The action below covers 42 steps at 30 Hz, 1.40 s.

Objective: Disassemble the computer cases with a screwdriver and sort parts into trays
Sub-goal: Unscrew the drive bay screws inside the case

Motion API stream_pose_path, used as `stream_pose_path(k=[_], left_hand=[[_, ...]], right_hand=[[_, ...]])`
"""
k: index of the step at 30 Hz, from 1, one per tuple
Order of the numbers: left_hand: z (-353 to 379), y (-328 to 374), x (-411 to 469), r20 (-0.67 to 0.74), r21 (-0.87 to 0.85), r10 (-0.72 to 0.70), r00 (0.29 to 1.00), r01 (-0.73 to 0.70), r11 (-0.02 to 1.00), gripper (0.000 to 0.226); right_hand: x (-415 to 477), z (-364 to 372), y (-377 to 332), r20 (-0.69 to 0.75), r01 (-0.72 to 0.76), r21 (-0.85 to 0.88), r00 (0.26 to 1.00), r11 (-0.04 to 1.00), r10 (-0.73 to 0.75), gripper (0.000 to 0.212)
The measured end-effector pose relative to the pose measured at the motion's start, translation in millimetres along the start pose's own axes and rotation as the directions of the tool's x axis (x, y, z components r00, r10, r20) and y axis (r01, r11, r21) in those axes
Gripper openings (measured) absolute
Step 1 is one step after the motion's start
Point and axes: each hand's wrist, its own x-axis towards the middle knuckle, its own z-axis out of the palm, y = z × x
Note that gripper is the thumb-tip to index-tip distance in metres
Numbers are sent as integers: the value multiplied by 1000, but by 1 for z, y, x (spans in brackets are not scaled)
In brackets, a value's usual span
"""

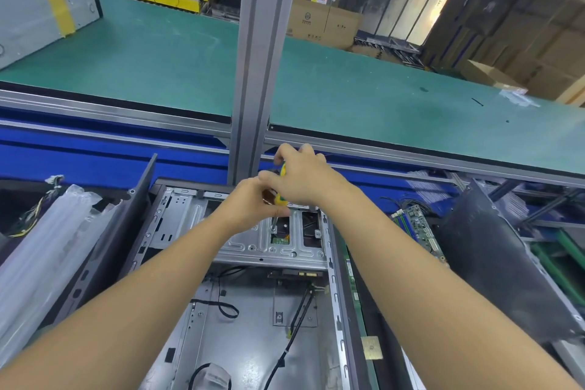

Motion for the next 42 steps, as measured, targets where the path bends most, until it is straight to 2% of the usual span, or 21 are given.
stream_pose_path(k=[2,4,6,8,11,15,17,19,20,22,24,27,31,38,42], left_hand=[[6,1,3,4,91,-10,1000,9,996,32],[4,2,2,71,45,3,997,-7,999,34],[-5,1,-1,168,-69,7,986,5,998,33],[-14,0,-3,205,-63,2,979,11,998,32],[-14,-4,0,141,-17,1,990,1,1000,23],[-2,-8,3,21,63,-26,999,24,998,28],[-3,-12,0,31,88,-22,999,19,996,38],[-9,-20,-4,51,132,-33,998,26,991,43],[-12,-25,-6,60,191,-54,997,41,981,43],[-14,-31,-10,96,331,-101,990,64,941,35],[-8,-33,-12,130,423,-99,987,36,905,32],[5,-27,-9,116,534,-73,991,0,846,27],[14,-21,-8,74,587,-90,993,30,809,18],[23,-19,-7,62,668,-38,997,-13,744,17],[25,-15,-7,17,608,9,1000,-18,793,11]], right_hand=[[-1,5,-1,-91,13,-67,996,998,-19,42],[-1,7,-1,-133,75,-111,987,991,-89,27],[0,4,1,-93,121,-84,987,989,-129,16],[1,-1,3,4,119,-34,993,992,-119,14],[0,-2,3,49,77,15,996,997,-78,18],[-2,5,0,-127,18,-163,991,987,-39,51],[-2,7,1,-165,26,-166,985,986,-54,40],[-2,6,3,-142,69,-76,987,995,-79,22],[-2,4,4,-115,87,-30,989,996,-90,20],[-3,1,5,-51,100,27,994,995,-99,30],[-2,0,4,-15,106,41,994,994,-105,34],[-2,4,5,-23,108,78,994,991,-106,22],[-3,8,10,-147,132,78,982,988,-120,10],[-12,5,15,-164,175,121,974,977,-154,26],[-22,-16,22,-237,172,147,962,974,-134,25]])
